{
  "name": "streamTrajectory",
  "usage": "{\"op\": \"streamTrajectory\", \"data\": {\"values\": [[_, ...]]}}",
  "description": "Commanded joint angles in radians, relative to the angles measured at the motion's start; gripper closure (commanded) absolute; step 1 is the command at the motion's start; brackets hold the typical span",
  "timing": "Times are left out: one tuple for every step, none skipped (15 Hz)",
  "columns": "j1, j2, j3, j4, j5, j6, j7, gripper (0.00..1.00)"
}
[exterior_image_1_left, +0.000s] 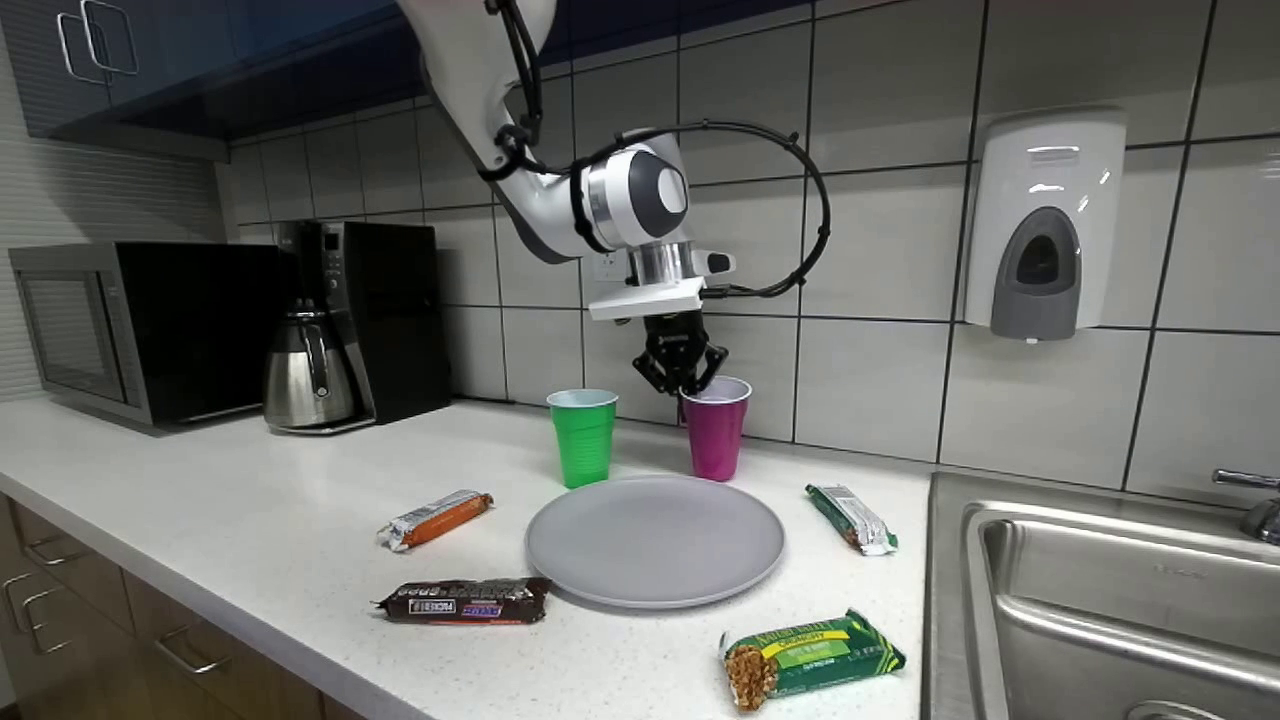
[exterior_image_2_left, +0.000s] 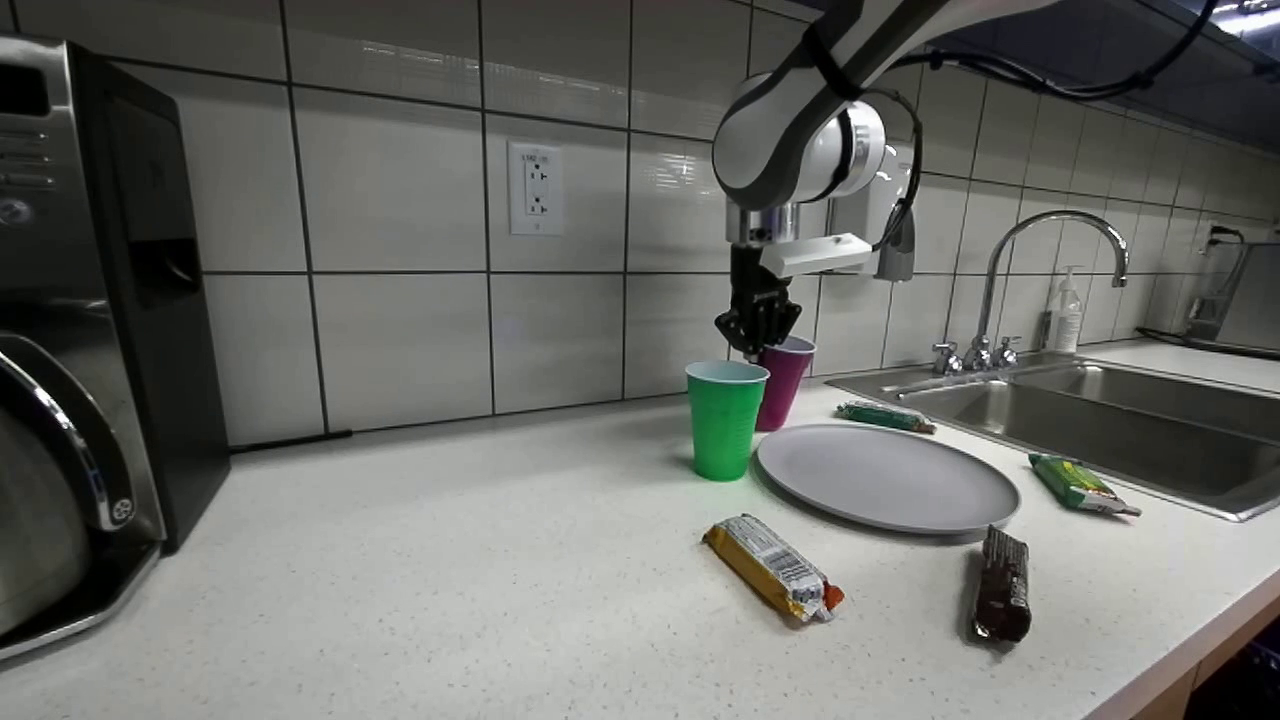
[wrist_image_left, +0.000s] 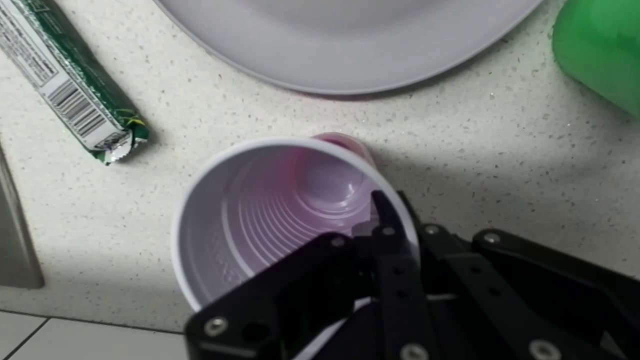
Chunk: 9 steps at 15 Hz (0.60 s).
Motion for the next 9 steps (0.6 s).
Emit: {"op": "streamTrajectory", "data": {"values": [[0.004, 0.023, 0.0, 0.051, -0.012, -0.044, 0.004, 1.0], [0.004, 0.027, -0.001, 0.055, -0.012, -0.045, 0.004, 1.0], [0.005, 0.032, 0.0, 0.059, -0.012, -0.045, 0.004, 1.0], [0.005, 0.033, 0.0, 0.06, -0.012, -0.045, 0.003, 1.0], [0.005, 0.034, 0.0, 0.06, -0.012, -0.047, 0.003, 0.84], [0.006, 0.034, 0.0, 0.059, -0.013, -0.047, 0.002, 0.71], [0.007, 0.034, -0.001, 0.06, -0.015, -0.048, 0.002, 0.66], [0.006, 0.033, -0.001, 0.06, -0.014, -0.049, 0.002, 0.57], [0.005, 0.031, 0.0, 0.06, -0.013, -0.049, 0.001, 0.51]]}}
